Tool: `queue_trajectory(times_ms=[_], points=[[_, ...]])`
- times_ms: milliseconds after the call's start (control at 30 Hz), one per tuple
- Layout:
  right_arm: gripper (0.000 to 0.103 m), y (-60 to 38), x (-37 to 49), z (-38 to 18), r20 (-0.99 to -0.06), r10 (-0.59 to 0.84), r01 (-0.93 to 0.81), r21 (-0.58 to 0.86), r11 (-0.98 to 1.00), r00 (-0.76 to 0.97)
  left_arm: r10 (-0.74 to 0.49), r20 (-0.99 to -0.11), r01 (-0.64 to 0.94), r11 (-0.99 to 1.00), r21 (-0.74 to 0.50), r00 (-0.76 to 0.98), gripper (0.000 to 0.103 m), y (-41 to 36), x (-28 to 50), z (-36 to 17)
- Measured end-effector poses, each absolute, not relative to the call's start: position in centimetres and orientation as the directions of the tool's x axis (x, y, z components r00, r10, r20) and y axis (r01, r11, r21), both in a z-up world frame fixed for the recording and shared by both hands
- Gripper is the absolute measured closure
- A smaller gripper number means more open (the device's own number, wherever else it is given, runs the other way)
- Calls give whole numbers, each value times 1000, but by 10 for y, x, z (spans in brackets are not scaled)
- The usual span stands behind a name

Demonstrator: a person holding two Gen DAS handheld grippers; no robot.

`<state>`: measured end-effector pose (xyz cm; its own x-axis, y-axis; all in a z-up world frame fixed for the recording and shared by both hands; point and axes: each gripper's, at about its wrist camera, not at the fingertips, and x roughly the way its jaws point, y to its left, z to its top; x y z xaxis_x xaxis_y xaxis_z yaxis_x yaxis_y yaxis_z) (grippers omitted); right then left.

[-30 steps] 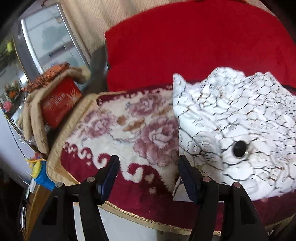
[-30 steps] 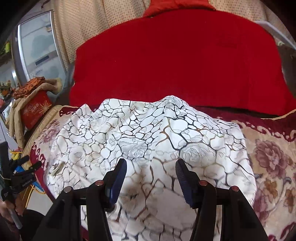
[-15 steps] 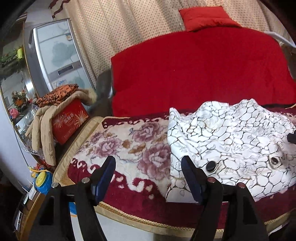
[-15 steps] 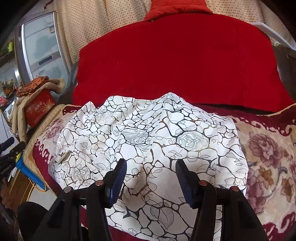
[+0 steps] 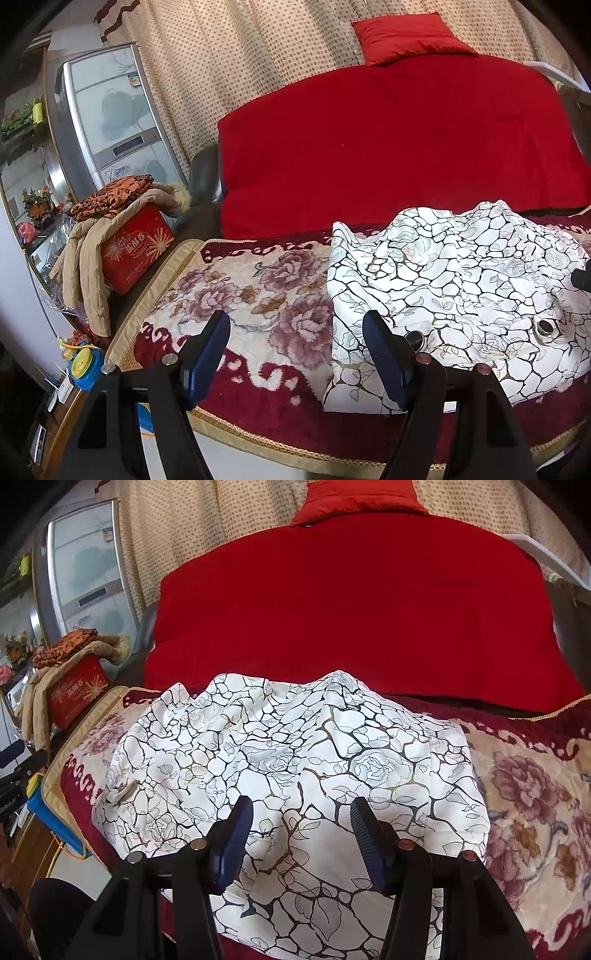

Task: Fold large clothes

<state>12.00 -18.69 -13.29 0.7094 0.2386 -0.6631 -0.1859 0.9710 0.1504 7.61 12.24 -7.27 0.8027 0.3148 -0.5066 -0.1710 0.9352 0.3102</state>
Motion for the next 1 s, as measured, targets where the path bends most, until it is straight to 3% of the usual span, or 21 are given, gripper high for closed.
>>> queue_trajectory(times_ms=[300,467,733,1000], points=[[44,-186,122,-134,-661,238,-185,151,971,712,307,-518,-155,936,316,798,28,115,84,-78],[44,-185,123,-136,-659,226,-175,144,974,717,283,-568,-129,947,296,773,28,112,97,-93],[44,-182,122,-132,-652,174,-166,75,983,738,278,-639,-120,953,279,717,28,112,118,-120],[44,-176,115,-126,-627,137,-170,8,985,767,274,-649,-118,954,275,710,28,108,124,-124]])
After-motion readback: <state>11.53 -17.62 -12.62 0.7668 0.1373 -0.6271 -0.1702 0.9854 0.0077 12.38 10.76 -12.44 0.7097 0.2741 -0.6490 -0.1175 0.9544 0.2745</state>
